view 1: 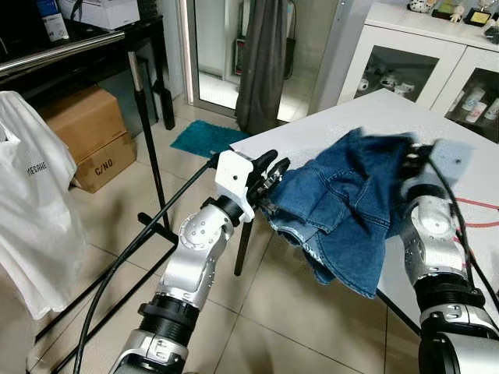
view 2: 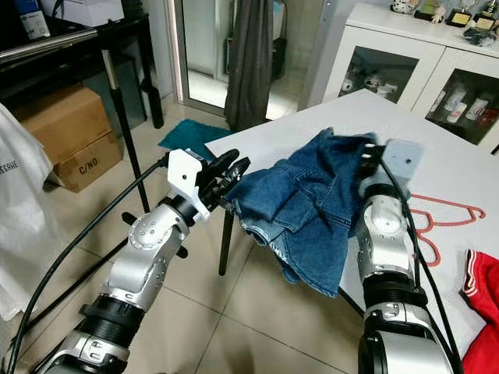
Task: Hang hanger
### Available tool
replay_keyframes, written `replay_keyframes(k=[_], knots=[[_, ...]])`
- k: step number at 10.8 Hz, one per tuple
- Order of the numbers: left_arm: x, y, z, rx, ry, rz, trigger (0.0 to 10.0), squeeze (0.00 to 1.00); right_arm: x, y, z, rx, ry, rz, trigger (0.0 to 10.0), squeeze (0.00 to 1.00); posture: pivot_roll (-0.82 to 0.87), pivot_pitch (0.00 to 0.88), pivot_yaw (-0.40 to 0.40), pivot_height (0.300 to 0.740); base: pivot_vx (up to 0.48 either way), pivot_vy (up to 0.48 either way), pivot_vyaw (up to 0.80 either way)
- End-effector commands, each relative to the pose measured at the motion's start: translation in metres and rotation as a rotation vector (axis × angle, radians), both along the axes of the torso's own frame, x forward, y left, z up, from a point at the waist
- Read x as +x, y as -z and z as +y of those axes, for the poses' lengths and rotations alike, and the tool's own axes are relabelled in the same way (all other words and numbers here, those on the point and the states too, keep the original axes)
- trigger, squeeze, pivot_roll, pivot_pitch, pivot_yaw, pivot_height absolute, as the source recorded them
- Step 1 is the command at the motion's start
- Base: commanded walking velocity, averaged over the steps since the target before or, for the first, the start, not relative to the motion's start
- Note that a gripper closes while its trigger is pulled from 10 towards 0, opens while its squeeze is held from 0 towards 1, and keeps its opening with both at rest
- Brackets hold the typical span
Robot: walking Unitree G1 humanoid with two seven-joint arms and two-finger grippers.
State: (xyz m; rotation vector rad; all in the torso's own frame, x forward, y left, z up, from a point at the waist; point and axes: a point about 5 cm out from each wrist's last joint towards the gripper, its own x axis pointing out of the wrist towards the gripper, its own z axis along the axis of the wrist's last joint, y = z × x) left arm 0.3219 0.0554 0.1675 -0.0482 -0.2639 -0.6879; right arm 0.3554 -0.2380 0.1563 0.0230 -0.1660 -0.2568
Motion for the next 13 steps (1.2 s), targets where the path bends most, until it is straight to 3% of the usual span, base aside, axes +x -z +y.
replay_keyframes(k=[1,2,3,4,5,6,8,9,10,11,13], knots=[[0.001,-0.002,-0.003,-0.006,0.002,-0.007,10.0,0.00,0.002,0.000,0.013,0.011,-0.150,0.026,10.0,0.00,0.09,0.023,-0.062,0.740,0.000,0.000,0.00],[0.001,-0.002,-0.003,-0.007,0.001,-0.007,10.0,0.00,0.001,0.002,0.025,-0.015,-0.272,0.041,10.0,0.92,0.09,0.023,-0.062,0.740,0.000,0.000,0.00],[0.001,-0.002,-0.003,-0.007,0.001,-0.008,10.0,0.00,-0.001,0.001,0.032,-0.055,-0.351,0.045,10.0,1.00,0.09,0.023,-0.061,0.740,0.000,0.000,0.00],[0.001,-0.002,-0.003,-0.005,0.000,-0.010,10.0,0.00,-0.001,0.001,0.034,-0.092,-0.394,0.071,10.0,1.00,0.09,0.022,-0.061,0.740,0.000,0.000,0.00],[0.001,-0.002,-0.003,-0.005,0.001,-0.012,10.0,0.00,-0.004,-0.002,0.037,-0.079,-0.466,0.059,10.0,0.18,0.09,0.021,-0.061,0.740,0.000,0.000,0.00],[0.002,-0.003,-0.003,-0.004,0.000,-0.013,10.0,0.00,-0.007,-0.006,0.038,-0.071,-0.530,0.054,10.0,0.00,0.09,0.020,-0.060,0.740,0.000,0.000,0.00],[0.002,-0.003,-0.003,-0.003,0.000,-0.015,10.0,0.00,-0.022,-0.004,0.046,-0.104,-0.753,0.098,10.0,0.00,0.09,0.018,-0.060,0.740,0.000,0.000,0.00],[0.002,-0.002,-0.003,0.002,0.006,-0.016,10.0,0.00,-0.034,0.007,0.050,-0.178,-0.897,0.201,7.7,0.00,0.09,0.017,-0.061,0.740,0.000,0.000,0.00],[0.000,-0.002,-0.005,0.009,0.017,-0.017,10.0,0.00,-0.037,0.014,0.047,-0.218,-0.918,0.279,2.9,0.00,0.09,0.017,-0.061,0.740,0.000,0.000,0.00],[-0.002,0.000,-0.007,0.040,0.040,-0.024,10.0,0.00,-0.036,0.018,0.043,-0.252,-0.910,0.351,0.0,0.00,0.09,0.018,-0.063,0.740,0.000,0.000,0.00],[-0.011,0.007,-0.010,0.205,0.166,-0.066,10.0,0.00,-0.036,0.032,0.033,-0.346,-0.892,0.510,0.0,0.00,0.10,0.020,-0.067,0.740,0.000,0.000,0.00]])
